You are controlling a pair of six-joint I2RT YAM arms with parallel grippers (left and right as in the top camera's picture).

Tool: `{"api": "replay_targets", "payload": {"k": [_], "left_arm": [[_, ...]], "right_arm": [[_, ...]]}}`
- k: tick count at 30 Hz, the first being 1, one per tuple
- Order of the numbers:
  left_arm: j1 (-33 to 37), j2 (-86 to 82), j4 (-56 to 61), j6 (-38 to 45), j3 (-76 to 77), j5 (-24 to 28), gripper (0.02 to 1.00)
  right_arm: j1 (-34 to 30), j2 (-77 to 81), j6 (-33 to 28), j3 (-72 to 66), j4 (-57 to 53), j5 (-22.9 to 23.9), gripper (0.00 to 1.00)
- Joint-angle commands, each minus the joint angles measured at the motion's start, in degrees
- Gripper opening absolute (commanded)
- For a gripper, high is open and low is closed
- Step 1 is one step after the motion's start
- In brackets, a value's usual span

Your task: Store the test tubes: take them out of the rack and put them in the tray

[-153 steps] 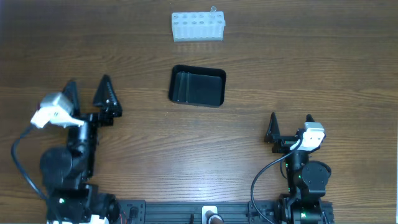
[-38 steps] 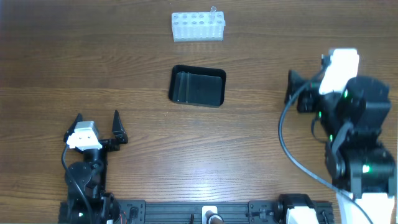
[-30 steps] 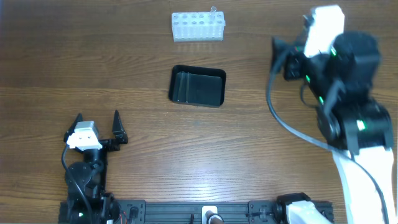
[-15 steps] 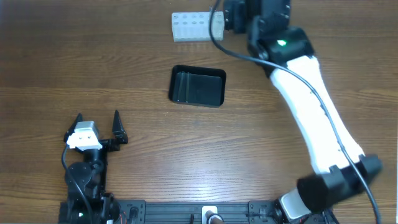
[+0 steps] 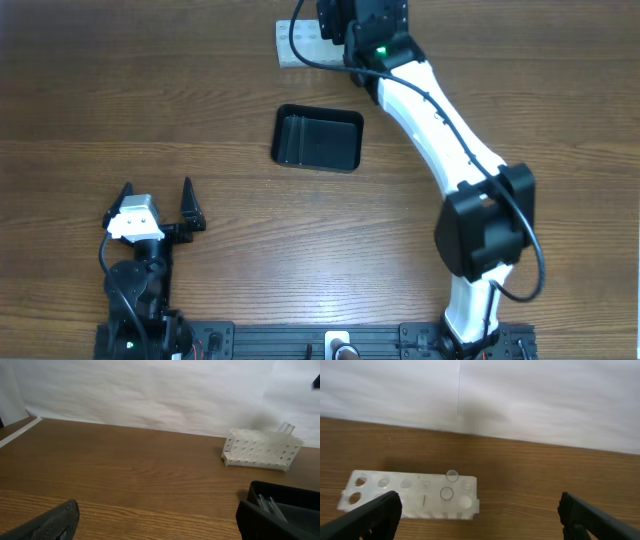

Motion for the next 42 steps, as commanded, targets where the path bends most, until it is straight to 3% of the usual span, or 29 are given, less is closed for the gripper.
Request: {"api": "replay_targets", "payload": {"k": [1, 15, 22, 29, 42], "left_arm": [[0.35, -0.31, 0.00, 1.05, -0.24, 0.35, 0.998], [0.35, -0.31, 0.00, 1.05, -0.24, 0.35, 0.998], [0.35, -0.28, 0.00, 1.05, -0.24, 0.37, 0.998], [0.35, -0.28, 0.00, 1.05, -0.24, 0.37, 0.998], [0.35, -0.31, 0.00, 1.05, -0.24, 0.37, 0.998]], "right_arm": [[1.07, 4.00, 2.23, 1.55, 1.81, 0.83, 0.993], [1.60, 12.17, 2.62, 2.84, 10.10, 0.87, 0.993], [1.57, 16.63, -0.22, 7.63, 9.90, 2.38, 0.989], [1.60, 17.81, 0.61, 8.96, 10.08, 2.51, 0.904], [1.64, 17.92, 3.98, 8.94, 7.69, 2.51, 0.855]]}}
